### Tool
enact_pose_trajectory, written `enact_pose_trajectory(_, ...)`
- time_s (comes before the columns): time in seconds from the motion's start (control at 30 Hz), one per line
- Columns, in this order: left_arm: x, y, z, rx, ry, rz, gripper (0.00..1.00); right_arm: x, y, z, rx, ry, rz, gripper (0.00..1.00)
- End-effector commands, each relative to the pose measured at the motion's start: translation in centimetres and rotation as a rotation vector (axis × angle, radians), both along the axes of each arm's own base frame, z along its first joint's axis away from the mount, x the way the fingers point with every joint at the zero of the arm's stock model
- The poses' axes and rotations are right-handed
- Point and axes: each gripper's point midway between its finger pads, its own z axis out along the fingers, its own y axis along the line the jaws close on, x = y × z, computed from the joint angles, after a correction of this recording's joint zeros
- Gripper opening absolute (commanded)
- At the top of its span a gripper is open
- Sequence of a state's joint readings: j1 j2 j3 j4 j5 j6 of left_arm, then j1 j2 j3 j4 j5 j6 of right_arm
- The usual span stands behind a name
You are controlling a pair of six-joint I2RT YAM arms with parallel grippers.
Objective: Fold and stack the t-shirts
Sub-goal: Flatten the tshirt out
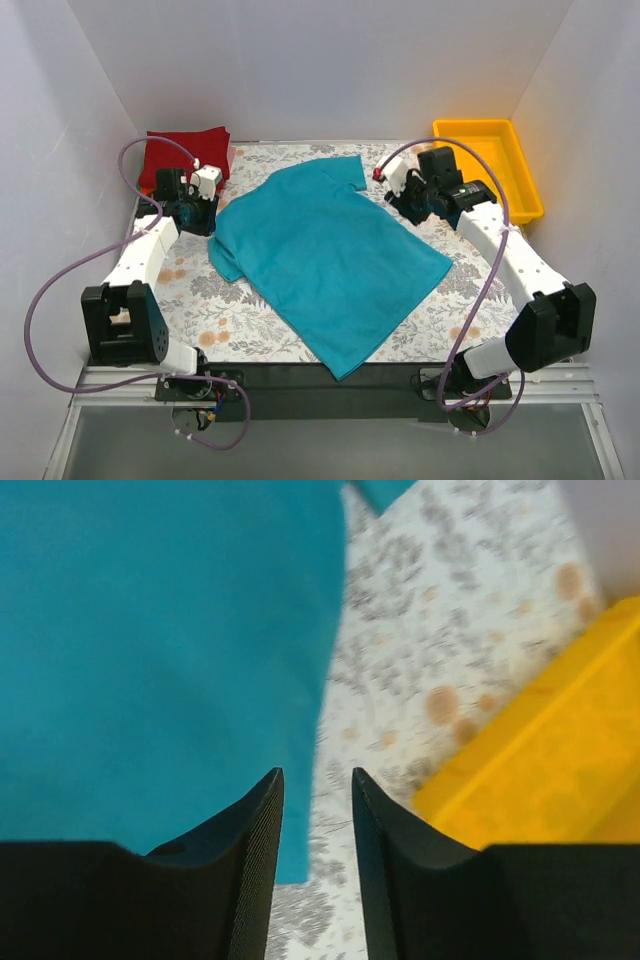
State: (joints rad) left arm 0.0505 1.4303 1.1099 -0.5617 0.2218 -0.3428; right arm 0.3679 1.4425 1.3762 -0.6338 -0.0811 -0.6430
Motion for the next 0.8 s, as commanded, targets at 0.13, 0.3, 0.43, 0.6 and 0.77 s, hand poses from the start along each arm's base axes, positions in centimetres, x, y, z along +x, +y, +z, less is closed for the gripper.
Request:
enact_pose_trajectory(0.13, -3.0, -1.4, -6.3, 0.019, 0.220, -0.212, 0.21, -6.4, -0.9, -12.2, -0.049, 0.419, -0.034, 0.31)
enact_pose_trajectory(0.3, -2.9, -0.9, -9.2, 0.071, 0.275, -0.263, 0.18, -5.9, -2.3, -16.0, -0.087, 0.507, -0.085, 0.28)
enact_pose_trajectory(0.43, -4.0, -0.1, -11.2, 0.149, 0.318, -0.311, 0.16, -4.7, -3.5, -18.0, -0.096, 0.547, -0.137, 0.27)
enact_pose_trajectory(0.6, -9.0, 0.7, -12.5, 0.220, 0.409, -0.408, 0.13, -2.3, -5.4, -20.3, -0.145, 0.552, -0.199, 0.26)
enact_pose_trajectory(0.77, -14.4, -0.6, -11.6, 0.254, 0.486, -0.527, 0.13, 1.4, -7.0, -22.1, -0.195, 0.537, -0.248, 0.25)
